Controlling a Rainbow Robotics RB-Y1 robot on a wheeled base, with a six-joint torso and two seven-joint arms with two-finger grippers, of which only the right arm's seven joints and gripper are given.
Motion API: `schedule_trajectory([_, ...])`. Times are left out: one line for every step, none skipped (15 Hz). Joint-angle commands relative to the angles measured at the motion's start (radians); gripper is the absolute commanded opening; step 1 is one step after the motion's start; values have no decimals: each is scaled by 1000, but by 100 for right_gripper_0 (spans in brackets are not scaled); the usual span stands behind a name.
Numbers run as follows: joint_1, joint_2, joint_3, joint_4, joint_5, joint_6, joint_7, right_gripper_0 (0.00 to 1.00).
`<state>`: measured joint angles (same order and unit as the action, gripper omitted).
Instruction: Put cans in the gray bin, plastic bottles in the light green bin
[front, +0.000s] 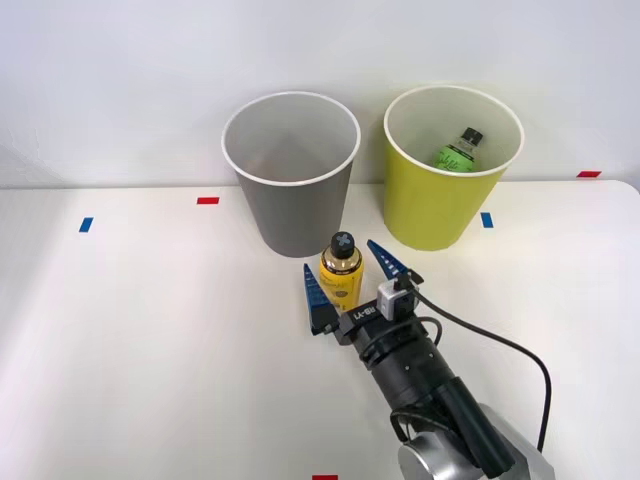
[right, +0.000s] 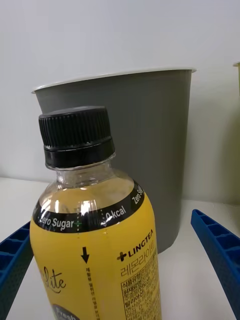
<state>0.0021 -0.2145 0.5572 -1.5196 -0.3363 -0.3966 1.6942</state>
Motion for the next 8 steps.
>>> schedule_trajectory([-1, 0, 1, -1, 5, 1, 10, 79])
schedule_trajectory([-1, 0, 3, -1, 14, 2, 10, 42])
schedule_trajectory([-1, 0, 3, -1, 28, 1, 12, 11])
schedule_trajectory([-1, 0, 3, -1, 33, 1, 13, 6])
schedule_trajectory([-1, -2, 0, -1, 40, 1, 12, 5])
schedule_trajectory([1, -3, 0, 1, 45, 1, 12, 4])
schedule_trajectory([4, -5, -2, -1, 49, -1, 8, 4])
schedule_trajectory([9, -6, -5, -1, 53, -4, 7, 3])
